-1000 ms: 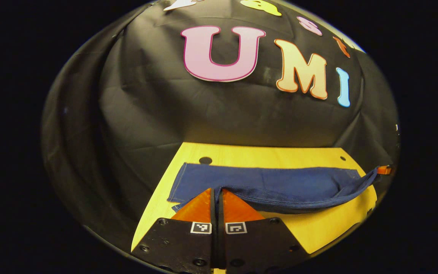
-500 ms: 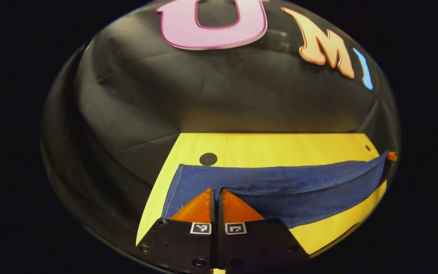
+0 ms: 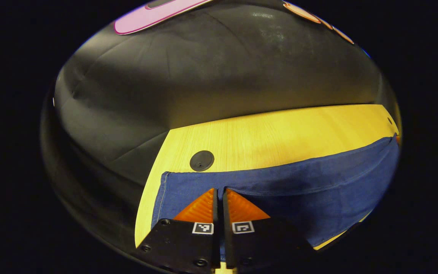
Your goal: Grasp the waist and the cuffs of the jeans and fold them to make the two legs overlap; first hold the waist and fold one-third of the jeans toward the cuffs, then hold the cuffs and fold the remaining one-third in the same direction to finish folding.
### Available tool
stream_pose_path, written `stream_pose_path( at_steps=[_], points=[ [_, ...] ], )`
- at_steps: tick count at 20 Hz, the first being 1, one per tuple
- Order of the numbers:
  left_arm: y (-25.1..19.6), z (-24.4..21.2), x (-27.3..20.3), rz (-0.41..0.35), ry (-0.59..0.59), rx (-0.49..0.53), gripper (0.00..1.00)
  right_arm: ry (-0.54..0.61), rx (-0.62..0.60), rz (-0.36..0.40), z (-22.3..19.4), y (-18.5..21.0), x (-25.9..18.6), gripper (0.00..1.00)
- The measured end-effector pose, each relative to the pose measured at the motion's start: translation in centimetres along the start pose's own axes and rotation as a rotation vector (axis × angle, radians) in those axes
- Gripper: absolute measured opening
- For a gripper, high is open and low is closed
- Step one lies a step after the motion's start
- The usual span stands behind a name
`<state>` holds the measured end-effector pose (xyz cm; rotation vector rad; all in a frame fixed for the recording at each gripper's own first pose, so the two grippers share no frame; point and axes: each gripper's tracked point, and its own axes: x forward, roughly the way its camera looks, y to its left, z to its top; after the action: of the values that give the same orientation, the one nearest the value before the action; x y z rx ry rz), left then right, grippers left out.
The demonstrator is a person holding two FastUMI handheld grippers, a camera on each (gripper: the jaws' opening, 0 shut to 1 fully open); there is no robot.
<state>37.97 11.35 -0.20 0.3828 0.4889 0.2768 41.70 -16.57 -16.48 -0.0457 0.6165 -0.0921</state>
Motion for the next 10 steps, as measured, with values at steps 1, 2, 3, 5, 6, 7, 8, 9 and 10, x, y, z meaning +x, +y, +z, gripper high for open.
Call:
stream_pose_path(
  at_steps=[1,2,3,5,6,7,8,9,10],
  points=[
    [-0.4,0.5,-0.7,0.004,-0.010,-0.026,0.25,-0.002,0.002,-0.001,0.1,-0.2,-0.1,0.41],
    [-1.2,1.0,-1.3,-0.021,-0.021,-0.072,0.50,-0.006,-0.003,0.000,0.4,-0.3,-0.5,0.62],
    [-1.4,2.1,-2.6,-0.020,-0.039,-0.119,0.75,-0.013,-0.008,0.002,0.6,-0.7,-1.2,0.82],
    [-1.7,2.7,-2.6,-0.036,-0.095,-0.215,0.96,-0.032,-0.021,-0.002,1.0,-1.8,-3.3,0.99],
    [-2.0,3.6,-3.5,-0.058,-0.134,-0.245,0.96,-0.048,-0.018,-0.008,1.4,-2.8,-4.4,1.00],
    [-1.9,4.2,-4.3,-0.071,-0.167,-0.259,0.96,-0.057,-0.007,-0.015,1.6,-3.9,-5.7,0.99],
    [-2.0,4.4,-5.0,-0.080,-0.185,-0.260,0.96,-0.061,0.011,-0.024,1.4,-5.1,-6.9,1.00],
    [-2.0,4.2,-5.2,-0.080,-0.197,-0.270,0.96,-0.060,0.026,-0.036,1.1,-6.6,-8.0,0.99],
    [-2.3,4.1,-5.4,-0.101,-0.198,-0.282,0.96,-0.052,0.037,-0.056,0.6,-8.2,-8.9,0.99]
  ],
)
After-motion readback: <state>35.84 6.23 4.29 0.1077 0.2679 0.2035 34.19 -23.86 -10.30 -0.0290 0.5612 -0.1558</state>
